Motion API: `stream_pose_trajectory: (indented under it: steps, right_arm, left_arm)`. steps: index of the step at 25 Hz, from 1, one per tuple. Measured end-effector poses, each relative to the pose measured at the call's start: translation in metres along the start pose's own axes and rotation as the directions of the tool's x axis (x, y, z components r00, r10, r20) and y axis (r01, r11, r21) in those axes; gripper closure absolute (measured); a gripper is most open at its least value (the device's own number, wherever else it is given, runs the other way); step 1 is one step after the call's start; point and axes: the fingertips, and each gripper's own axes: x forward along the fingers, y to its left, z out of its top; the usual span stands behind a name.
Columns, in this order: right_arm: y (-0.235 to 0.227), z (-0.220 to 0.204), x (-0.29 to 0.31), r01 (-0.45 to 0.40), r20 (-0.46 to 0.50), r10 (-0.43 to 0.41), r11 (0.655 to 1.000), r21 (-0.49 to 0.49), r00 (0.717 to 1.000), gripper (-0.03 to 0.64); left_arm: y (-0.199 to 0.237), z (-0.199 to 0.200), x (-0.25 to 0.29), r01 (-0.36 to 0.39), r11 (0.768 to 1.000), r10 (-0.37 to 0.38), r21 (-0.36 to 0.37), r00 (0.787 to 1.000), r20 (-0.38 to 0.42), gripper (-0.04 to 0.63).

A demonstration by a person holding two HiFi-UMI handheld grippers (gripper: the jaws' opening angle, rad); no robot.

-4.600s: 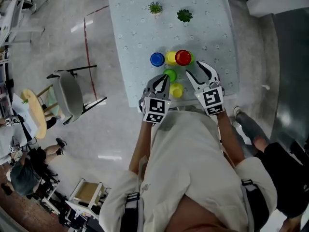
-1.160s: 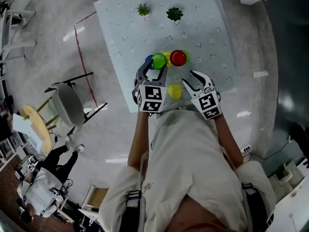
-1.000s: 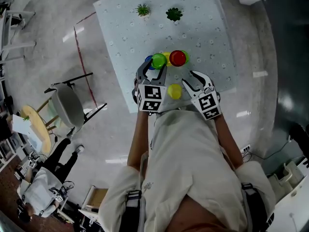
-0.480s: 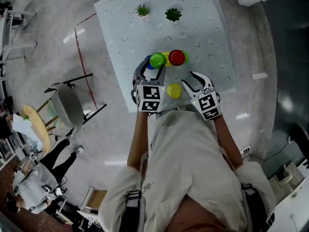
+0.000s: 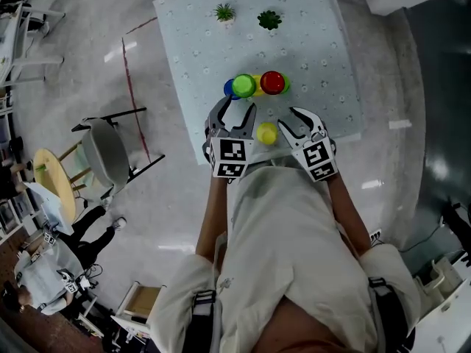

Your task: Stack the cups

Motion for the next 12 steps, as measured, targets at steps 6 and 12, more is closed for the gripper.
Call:
stream_pose_trajectory:
  steps: [6, 12]
  right_arm:
    - [0.012, -0.008, -0.006, -0.029, 0.0, 0.029, 1.0, -0.013, 1.0, 0.434]
    - [0.021, -0.02, -0.013, -0.058, -0.008, 0.058, 0.998, -0.015, 0.998, 0.434]
  left_arm:
    - [-0.029, -0.018, -0.018, 0.043, 0.999, -0.043, 0.001, 0.999, -0.015, 0.356]
    - [-0.062, -0.039, -0.03, 0.098, 0.995, -0.098, 0.001, 0.994, -0.04, 0.356]
